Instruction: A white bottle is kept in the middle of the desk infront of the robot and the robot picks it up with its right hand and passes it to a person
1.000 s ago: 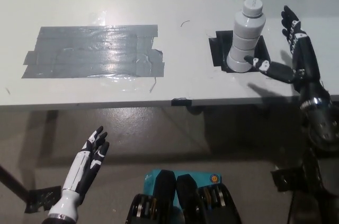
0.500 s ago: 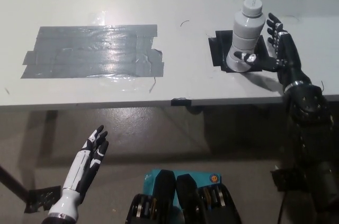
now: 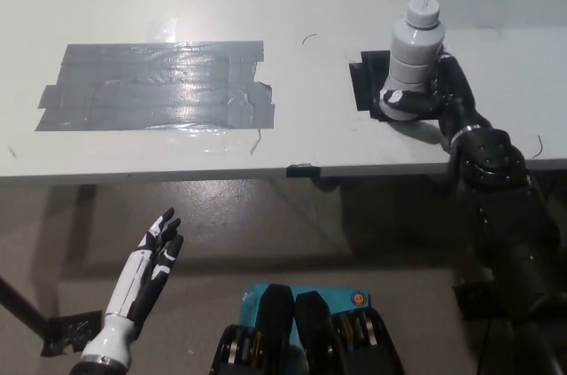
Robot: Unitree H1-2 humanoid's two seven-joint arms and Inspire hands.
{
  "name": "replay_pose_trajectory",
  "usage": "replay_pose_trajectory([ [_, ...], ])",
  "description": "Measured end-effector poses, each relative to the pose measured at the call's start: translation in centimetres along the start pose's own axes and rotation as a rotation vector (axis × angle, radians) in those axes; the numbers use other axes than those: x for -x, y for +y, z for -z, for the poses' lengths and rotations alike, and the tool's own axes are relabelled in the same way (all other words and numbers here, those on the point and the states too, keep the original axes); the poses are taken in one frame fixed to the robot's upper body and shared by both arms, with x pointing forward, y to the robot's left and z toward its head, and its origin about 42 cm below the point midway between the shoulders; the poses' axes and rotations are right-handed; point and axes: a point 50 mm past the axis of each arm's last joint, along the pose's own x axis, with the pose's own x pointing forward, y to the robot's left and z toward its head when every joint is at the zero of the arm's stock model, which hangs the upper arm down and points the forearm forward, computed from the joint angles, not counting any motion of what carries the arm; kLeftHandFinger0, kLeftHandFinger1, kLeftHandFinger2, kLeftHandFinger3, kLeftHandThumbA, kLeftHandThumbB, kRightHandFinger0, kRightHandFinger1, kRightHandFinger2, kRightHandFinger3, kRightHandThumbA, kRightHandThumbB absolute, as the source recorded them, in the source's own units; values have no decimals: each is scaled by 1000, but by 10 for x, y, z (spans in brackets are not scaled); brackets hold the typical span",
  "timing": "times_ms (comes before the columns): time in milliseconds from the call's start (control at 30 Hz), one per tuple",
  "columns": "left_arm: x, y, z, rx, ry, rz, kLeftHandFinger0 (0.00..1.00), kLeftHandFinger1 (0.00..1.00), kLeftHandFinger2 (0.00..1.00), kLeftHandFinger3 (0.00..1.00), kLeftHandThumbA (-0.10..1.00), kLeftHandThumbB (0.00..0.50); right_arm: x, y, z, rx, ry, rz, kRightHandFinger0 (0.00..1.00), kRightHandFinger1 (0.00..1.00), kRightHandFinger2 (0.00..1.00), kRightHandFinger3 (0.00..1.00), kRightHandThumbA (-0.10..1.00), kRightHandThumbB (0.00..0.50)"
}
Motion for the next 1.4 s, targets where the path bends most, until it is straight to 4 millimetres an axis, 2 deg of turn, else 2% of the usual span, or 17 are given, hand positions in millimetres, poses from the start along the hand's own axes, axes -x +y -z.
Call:
replay_pose_trajectory([
  [67, -1, 0, -1, -2, -2, 0, 988, 1000, 1000, 1000, 936, 138, -3, 1, 2, 5, 26, -5, 1000, 1000, 1000, 1000, 1000, 486],
  [100, -1, 0, -1, -4, -3, 1, 989, 1000, 1000, 1000, 935, 139, -5, 3, 2, 11, 37, -9, 1000, 1000, 1000, 1000, 917, 485],
  [133, -1, 0, -1, -5, -4, 1, 996, 1000, 1000, 1000, 932, 140, -7, 4, 3, 13, 47, -12, 1000, 1000, 1000, 1000, 720, 438],
  [167, -2, 0, -1, -6, -5, 1, 997, 1000, 1000, 1000, 931, 140, -10, 4, 5, 13, 64, -15, 1000, 1000, 1000, 1000, 646, 422],
  [200, -2, 0, -2, -7, -6, 1, 998, 1000, 1000, 1000, 931, 140, -12, 5, 3, 9, 70, -14, 832, 829, 891, 956, 406, 357],
  [233, -2, 0, -2, -7, -7, 1, 996, 1000, 1000, 1000, 930, 137, -15, 5, 2, 4, 75, -9, 187, 304, 432, 429, 14, 254],
  [267, -2, 0, -2, -7, -7, 1, 994, 1000, 1000, 1000, 931, 133, -15, 5, 1, 4, 77, -5, 37, 165, 408, 339, -77, 263],
  [300, -2, 0, -2, -8, -8, 1, 992, 1000, 1000, 1000, 924, 135, -18, 5, -1, 11, 88, 15, 1, 186, 523, 425, -99, 208],
  [333, -3, 0, -3, -9, -10, 2, 990, 1000, 1000, 1000, 921, 131, -20, 5, -3, 16, 90, 35, 0, 213, 608, 514, -100, 172],
  [367, -3, 0, -3, -9, -11, 2, 988, 1000, 1000, 1000, 920, 132, -21, 4, -4, 17, 88, 49, 0, 310, 737, 659, -100, 159],
  [400, -4, 0, -4, -10, -13, 2, 986, 1000, 1000, 1000, 920, 133, -21, 3, -5, 9, 85, 68, 1, 381, 766, 743, -100, 149],
  [567, -7, 1, -6, -11, -21, 1, 978, 1000, 1000, 1000, 924, 139, -20, 4, -1, -14, 65, 114, 57, 451, 792, 773, -100, 145],
  [633, -7, 1, -6, -11, -21, 2, 983, 1000, 1000, 1000, 928, 144, -19, 4, -1, -14, 58, 126, 44, 453, 797, 792, -100, 124],
  [900, -7, 1, -7, -12, -23, 2, 988, 1000, 1000, 1000, 934, 139, -18, 4, -5, -1, 3, 154, 29, 462, 803, 860, -100, 136],
  [1233, -9, 1, -8, -13, -25, 2, 986, 1000, 1000, 1000, 904, 133, -10, 19, -65, 42, -261, 110, 124, 579, 934, 969, -100, 138],
  [1267, -9, 1, -8, -12, -25, 2, 984, 1000, 1000, 1000, 897, 130, -8, 22, -69, 50, -281, 98, 114, 575, 934, 954, -100, 165],
  [1400, -9, 1, -8, -12, -26, 1, 984, 1000, 1000, 1000, 895, 123, -2, 43, -81, 100, -311, 35, 64, 534, 918, 934, -100, 160],
])
